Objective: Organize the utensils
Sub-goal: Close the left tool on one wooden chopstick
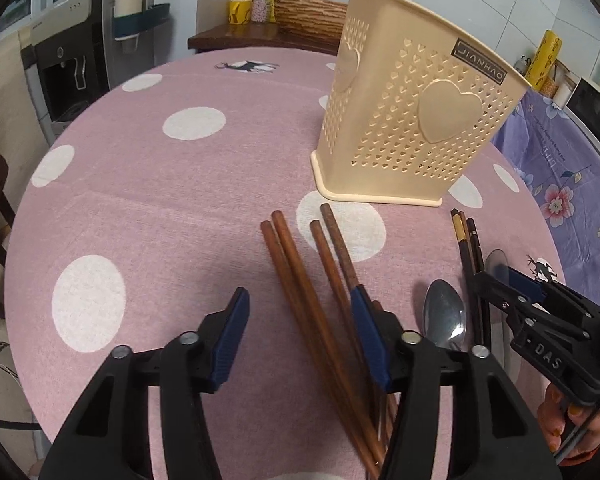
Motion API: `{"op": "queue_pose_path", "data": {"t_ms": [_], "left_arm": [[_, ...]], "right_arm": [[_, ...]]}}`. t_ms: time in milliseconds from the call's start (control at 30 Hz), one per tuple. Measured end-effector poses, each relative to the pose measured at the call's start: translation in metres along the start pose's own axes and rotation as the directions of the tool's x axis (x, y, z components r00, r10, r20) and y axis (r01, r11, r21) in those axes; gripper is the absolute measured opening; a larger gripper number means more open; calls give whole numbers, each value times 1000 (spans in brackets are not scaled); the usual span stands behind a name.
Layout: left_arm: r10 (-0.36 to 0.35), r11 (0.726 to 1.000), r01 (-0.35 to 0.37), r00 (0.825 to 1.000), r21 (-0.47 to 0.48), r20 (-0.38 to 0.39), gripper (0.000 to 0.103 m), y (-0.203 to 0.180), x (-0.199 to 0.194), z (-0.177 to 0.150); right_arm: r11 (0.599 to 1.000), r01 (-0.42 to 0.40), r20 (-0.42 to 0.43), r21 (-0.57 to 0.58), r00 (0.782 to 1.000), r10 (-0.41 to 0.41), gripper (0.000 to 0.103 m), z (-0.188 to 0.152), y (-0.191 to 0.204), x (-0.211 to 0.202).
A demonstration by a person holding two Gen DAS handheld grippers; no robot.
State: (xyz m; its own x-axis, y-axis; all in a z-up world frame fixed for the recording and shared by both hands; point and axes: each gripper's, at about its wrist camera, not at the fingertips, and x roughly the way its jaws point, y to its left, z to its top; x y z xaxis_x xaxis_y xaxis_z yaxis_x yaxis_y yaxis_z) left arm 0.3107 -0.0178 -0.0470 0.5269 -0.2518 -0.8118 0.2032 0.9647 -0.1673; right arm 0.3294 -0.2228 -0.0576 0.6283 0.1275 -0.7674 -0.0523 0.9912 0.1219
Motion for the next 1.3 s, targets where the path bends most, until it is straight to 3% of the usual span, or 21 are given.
{"op": "queue_pose_path", "data": {"t_ms": [367, 500, 833, 1300], "left_arm": [[72, 997, -72, 996, 10, -50, 22, -1, 22, 18], [27, 998, -30, 999, -61, -47, 22, 16, 14, 14], [65, 993, -64, 998, -100, 2, 22, 23, 3, 10], [155, 988, -155, 987, 8, -33, 21, 7, 21, 15]], "right_arm": [[1000, -2, 25, 14, 1000, 1, 36, -2, -5, -7], [1000, -2, 31, 16, 1000, 2, 36, -4, -9, -9], [1000, -8, 33, 24, 999, 7, 36, -5, -12, -10], [1000, -7, 34, 29, 999, 6, 36, -6, -12, -13]]}}
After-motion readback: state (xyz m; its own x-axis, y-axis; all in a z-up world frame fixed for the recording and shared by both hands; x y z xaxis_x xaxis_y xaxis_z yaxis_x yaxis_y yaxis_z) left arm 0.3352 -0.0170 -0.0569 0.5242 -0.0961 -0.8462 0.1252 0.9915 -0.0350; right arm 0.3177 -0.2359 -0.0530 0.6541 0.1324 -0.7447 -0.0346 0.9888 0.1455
